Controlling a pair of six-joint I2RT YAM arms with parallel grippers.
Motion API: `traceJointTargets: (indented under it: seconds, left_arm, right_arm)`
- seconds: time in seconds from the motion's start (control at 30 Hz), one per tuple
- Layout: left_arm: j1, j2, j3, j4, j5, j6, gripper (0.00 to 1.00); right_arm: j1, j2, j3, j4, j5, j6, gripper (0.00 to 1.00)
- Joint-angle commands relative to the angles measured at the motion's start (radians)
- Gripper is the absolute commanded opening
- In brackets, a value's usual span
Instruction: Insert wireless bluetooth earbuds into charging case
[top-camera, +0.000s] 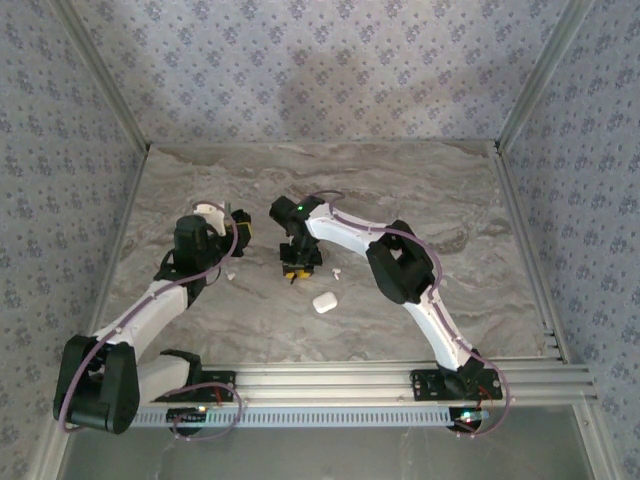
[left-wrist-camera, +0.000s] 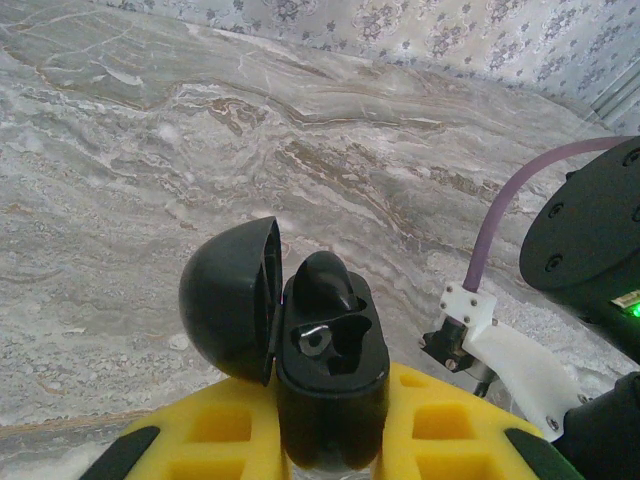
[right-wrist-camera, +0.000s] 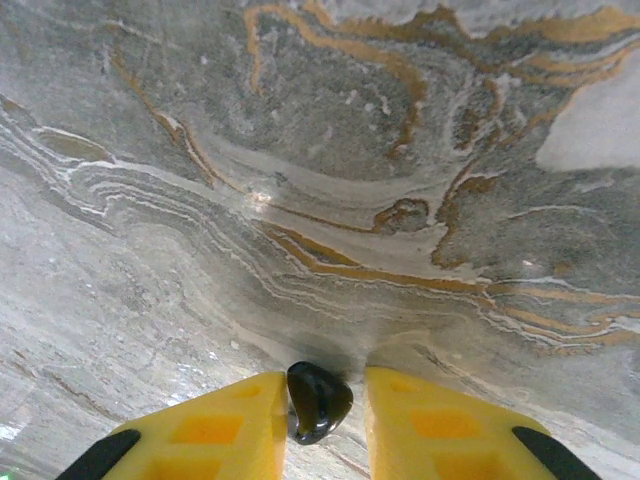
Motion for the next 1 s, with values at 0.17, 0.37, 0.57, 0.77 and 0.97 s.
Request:
traceJointTargets:
  seconds: [0.17,0.37,0.57,0.77,0.97]
  left_arm:
    - [0.008,-0.021,0.001,-0.003,0.016,0.003,0.14]
    - [0.008,-0.025,-0.008,-0.006,0.019,0.003,0.14]
    - [0.003,-0.003,-0.021,0.006,0.048,0.01,0.14]
    - [-0.045,0.044,-0.029,0.046,0.076,0.028,0.14]
    - [-0.131,0.104,-0.021,0.089,0.083,0.071,0.13]
  right_arm:
    - [0.008,0.0,-0.029,0.014,0.032,0.018,0.23]
    - [-0.005,-0.079,-0.122,0.071,0.036,0.025,0.22]
    - [-0.021,-0.184,-0.242,0.187,0.038,0.034,0.22]
    - [-0.033,-0.301,-0.394,0.316,0.051,0.048,0.21]
    - [-0.052,-0.445,-0.573,0.433,0.092,0.021,0.21]
